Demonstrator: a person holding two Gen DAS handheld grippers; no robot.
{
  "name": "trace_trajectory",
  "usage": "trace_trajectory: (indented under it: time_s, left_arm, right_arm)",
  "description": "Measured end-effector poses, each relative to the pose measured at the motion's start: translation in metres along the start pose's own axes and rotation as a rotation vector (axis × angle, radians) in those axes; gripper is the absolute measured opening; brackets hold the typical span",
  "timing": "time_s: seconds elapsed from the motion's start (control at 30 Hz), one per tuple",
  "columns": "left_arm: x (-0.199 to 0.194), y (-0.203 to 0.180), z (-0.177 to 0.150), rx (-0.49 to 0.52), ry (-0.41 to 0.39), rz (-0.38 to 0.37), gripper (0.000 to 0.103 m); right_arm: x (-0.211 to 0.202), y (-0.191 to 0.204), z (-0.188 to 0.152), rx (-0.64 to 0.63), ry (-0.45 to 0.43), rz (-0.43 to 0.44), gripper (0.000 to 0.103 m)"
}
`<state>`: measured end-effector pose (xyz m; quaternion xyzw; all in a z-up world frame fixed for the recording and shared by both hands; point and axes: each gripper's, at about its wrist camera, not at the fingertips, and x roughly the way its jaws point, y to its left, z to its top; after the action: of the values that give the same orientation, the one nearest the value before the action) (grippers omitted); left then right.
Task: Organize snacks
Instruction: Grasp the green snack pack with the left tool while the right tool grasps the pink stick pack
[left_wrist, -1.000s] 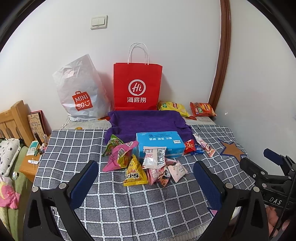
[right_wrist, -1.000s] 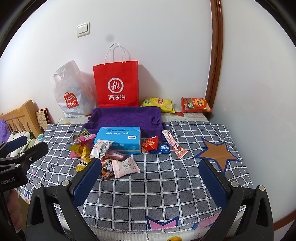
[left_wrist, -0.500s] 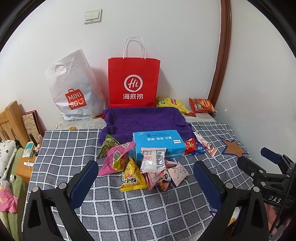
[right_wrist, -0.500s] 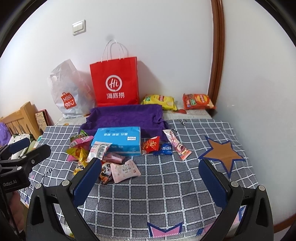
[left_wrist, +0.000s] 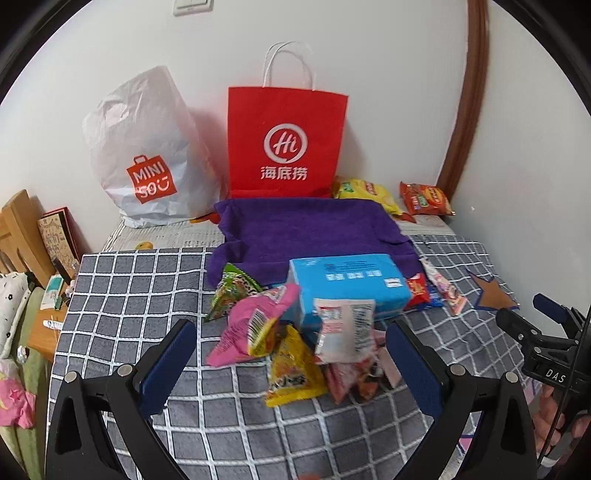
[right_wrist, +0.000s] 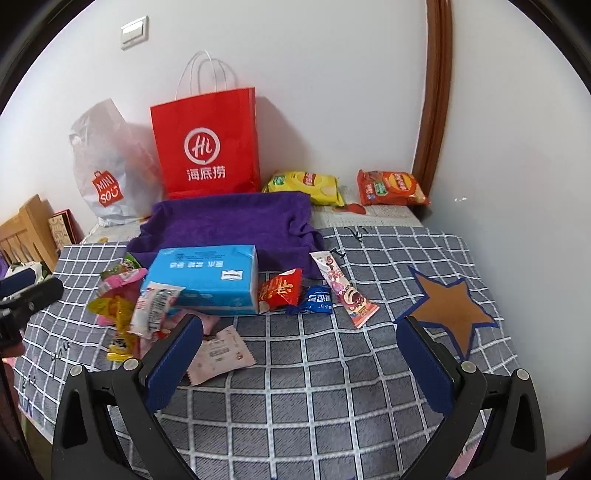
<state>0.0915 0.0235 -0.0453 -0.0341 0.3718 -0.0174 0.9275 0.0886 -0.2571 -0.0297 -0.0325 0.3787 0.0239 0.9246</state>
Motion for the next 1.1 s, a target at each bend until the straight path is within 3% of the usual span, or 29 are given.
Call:
trace_trajectory:
  time_s: [0.37,0.67,1.0,1.07,1.1]
  left_arm:
    - [0.052,0.045,0.012,-0.059,0.056,0.028,0.103]
    - [0.082,0.089,0.012,-0.136,0.106,0.079,0.103]
    - [0.106,0.109,0.008,-0.179,0.146,0.115,0.103]
    - [0.109,0.111,0.007,-0.19,0.149,0.112,0.103]
    - [0.109,0.112,0.007,-0.194,0.15,0.108,0.103]
  right_arm:
    - [0.062,-0.025,0.007,-0.022,0.037,-0.039,0.102]
    - [0.107,-0.067,0.009,0.086,0.088,-0.04,0.102]
    - [0.172,-0.067,0.016,0.051,0.162,0.01,0.072]
    - [0.187,-0.068,0.014,0.064,0.182,0.018,0.064]
    - [0.194,-0.07,0.013,0.076,0.197,0.025,0.055]
